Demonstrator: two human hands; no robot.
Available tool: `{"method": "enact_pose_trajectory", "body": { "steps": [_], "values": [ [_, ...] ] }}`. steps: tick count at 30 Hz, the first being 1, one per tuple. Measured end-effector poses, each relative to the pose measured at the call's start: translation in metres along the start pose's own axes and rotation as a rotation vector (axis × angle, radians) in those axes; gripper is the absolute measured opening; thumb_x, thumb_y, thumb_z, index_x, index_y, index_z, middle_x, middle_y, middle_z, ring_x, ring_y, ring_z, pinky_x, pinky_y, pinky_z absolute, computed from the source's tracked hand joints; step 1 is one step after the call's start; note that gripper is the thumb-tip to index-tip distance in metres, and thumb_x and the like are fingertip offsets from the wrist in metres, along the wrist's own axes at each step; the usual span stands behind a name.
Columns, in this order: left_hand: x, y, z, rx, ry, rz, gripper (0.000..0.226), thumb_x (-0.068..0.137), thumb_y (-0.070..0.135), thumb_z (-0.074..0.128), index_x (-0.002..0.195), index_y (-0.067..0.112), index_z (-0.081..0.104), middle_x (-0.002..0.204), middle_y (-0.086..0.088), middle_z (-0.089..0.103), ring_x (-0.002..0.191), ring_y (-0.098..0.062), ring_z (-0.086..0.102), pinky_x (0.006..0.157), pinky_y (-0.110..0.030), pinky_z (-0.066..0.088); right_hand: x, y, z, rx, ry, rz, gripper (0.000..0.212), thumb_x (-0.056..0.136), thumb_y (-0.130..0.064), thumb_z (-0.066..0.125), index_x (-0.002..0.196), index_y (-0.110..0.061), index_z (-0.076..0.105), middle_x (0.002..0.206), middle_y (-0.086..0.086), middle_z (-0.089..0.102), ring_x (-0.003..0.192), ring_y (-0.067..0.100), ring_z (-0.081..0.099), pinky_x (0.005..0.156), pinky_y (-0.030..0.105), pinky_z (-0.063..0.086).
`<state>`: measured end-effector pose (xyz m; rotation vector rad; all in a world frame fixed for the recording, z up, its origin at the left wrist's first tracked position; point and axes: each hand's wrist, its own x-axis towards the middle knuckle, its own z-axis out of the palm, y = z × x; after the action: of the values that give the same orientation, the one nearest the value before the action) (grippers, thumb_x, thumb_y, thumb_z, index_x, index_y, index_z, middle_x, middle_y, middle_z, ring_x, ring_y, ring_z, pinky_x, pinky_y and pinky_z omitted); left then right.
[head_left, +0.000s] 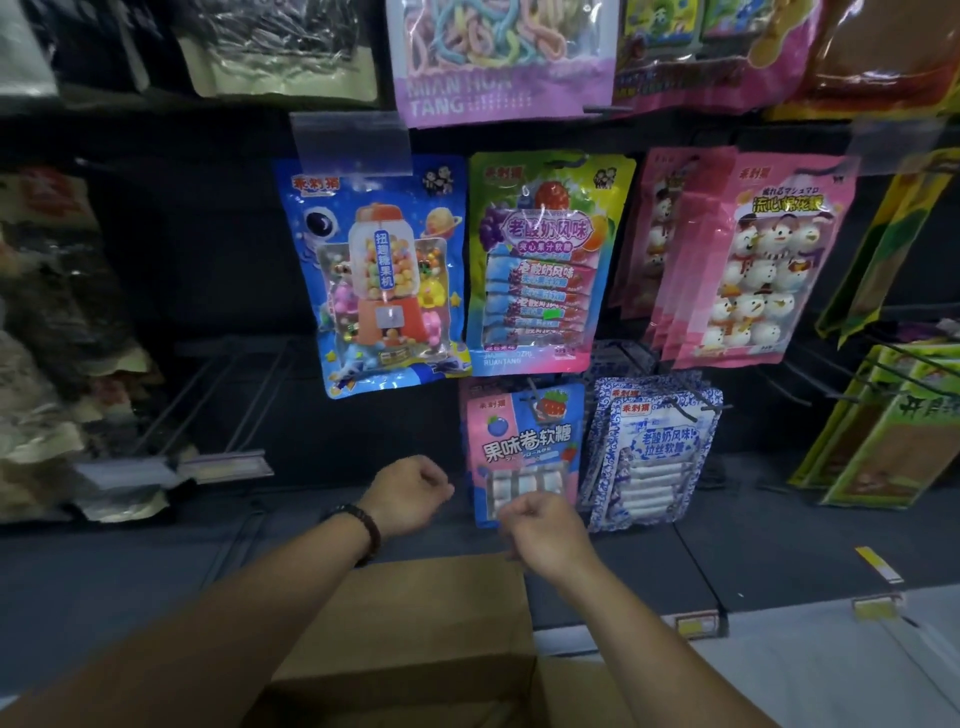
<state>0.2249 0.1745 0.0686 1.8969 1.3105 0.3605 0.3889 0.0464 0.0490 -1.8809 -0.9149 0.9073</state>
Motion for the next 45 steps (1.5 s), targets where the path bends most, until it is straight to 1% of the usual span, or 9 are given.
{"method": "enact_pose_trajectory", "body": {
  "steps": [3,13,22,26,30,35,40,42,45],
  "values": [
    [-0.048,-0.024,-0.031,0.316,-0.180,0.131,0.010,0.099,0.032,0.069,0.089,0.029,0.070,0.085,0.015,0.067,0.075,-0.003,0.064,0.061,-0.007,0.042,-0.014,0.001,0.011,-0.117,-0.085,-0.052,0.017,0.090,-0.031,0.065,0.080,-0.026,0.078,0.082,0.003,0.078,0.076,0.024,0.077,0.078,0.048,0.066],
    [-0.187,-0.088,-0.107,0.608,-0.525,0.083,0.031,0.105,0.051,0.055,0.123,0.031,0.069,0.105,0.025,0.059,0.093,0.003,0.056,0.086,-0.020,0.042,-0.065,-0.021,0.100,0.027,-0.263,0.054,0.013,0.101,-0.016,0.060,0.094,-0.016,0.070,0.082,0.005,0.072,0.058,0.018,0.066,0.056,0.028,0.046],
    [-0.211,-0.119,-0.100,0.674,-0.558,0.125,0.039,0.106,0.046,0.054,0.131,0.019,0.068,0.130,0.000,0.068,0.120,-0.022,0.063,0.102,-0.038,0.050,-0.136,0.152,0.230,0.066,-0.281,0.641,0.021,0.108,-0.028,0.054,0.112,-0.012,0.068,0.099,0.013,0.077,0.080,0.024,0.073,0.063,0.035,0.060],
    [-0.209,-0.124,-0.103,0.641,-0.572,0.160,0.039,0.107,0.045,0.055,0.139,0.024,0.063,0.138,0.004,0.064,0.126,-0.016,0.058,0.099,-0.029,0.044,-0.154,0.205,0.247,-0.095,-0.264,0.641,0.013,0.097,-0.031,0.068,0.098,-0.020,0.075,0.097,0.008,0.078,0.086,0.025,0.074,0.076,0.039,0.064],
    [-0.199,-0.128,-0.100,0.664,-0.595,0.170,0.035,0.109,0.041,0.050,0.129,0.020,0.068,0.132,0.001,0.067,0.118,-0.019,0.061,0.103,-0.042,0.050,-0.152,0.228,0.262,-0.168,-0.368,0.651,0.027,0.090,-0.041,0.075,0.110,-0.024,0.075,0.110,0.001,0.076,0.098,0.020,0.072,0.083,0.037,0.062],
    [-0.185,-0.116,-0.094,0.542,-0.533,0.177,0.034,0.107,0.042,0.054,0.134,0.026,0.066,0.136,0.005,0.065,0.125,-0.013,0.058,0.098,-0.034,0.047,-0.142,0.261,0.284,-0.197,-0.441,0.739,0.036,0.092,-0.043,0.073,0.117,-0.019,0.074,0.118,0.007,0.074,0.100,0.021,0.071,0.088,0.037,0.061],
    [-0.176,-0.111,-0.089,0.606,-0.566,0.145,0.039,0.107,0.045,0.053,0.139,0.025,0.062,0.136,0.002,0.065,0.123,-0.017,0.059,0.093,-0.033,0.046,-0.139,0.269,0.296,-0.184,-0.383,0.822,0.048,0.097,-0.034,0.070,0.133,-0.004,0.064,0.132,0.019,0.069,0.115,0.033,0.069,0.082,0.038,0.061],
    [-0.174,-0.110,-0.089,0.628,-0.588,0.130,0.040,0.107,0.047,0.051,0.139,0.025,0.062,0.136,0.002,0.065,0.122,-0.019,0.060,0.098,-0.038,0.050,-0.138,0.272,0.295,-0.188,-0.400,0.841,0.043,0.093,-0.032,0.076,0.124,-0.004,0.068,0.123,0.018,0.071,0.106,0.032,0.071,0.081,0.040,0.063],
    [-0.172,-0.110,-0.089,0.661,-0.606,0.115,0.043,0.107,0.051,0.051,0.140,0.026,0.061,0.138,0.001,0.064,0.123,-0.021,0.059,0.099,-0.038,0.049,-0.141,0.256,0.288,-0.169,-0.451,0.873,0.021,0.090,-0.016,0.082,0.103,-0.008,0.067,0.095,0.009,0.069,0.077,0.019,0.066,0.053,0.026,0.052]
  ]
}}
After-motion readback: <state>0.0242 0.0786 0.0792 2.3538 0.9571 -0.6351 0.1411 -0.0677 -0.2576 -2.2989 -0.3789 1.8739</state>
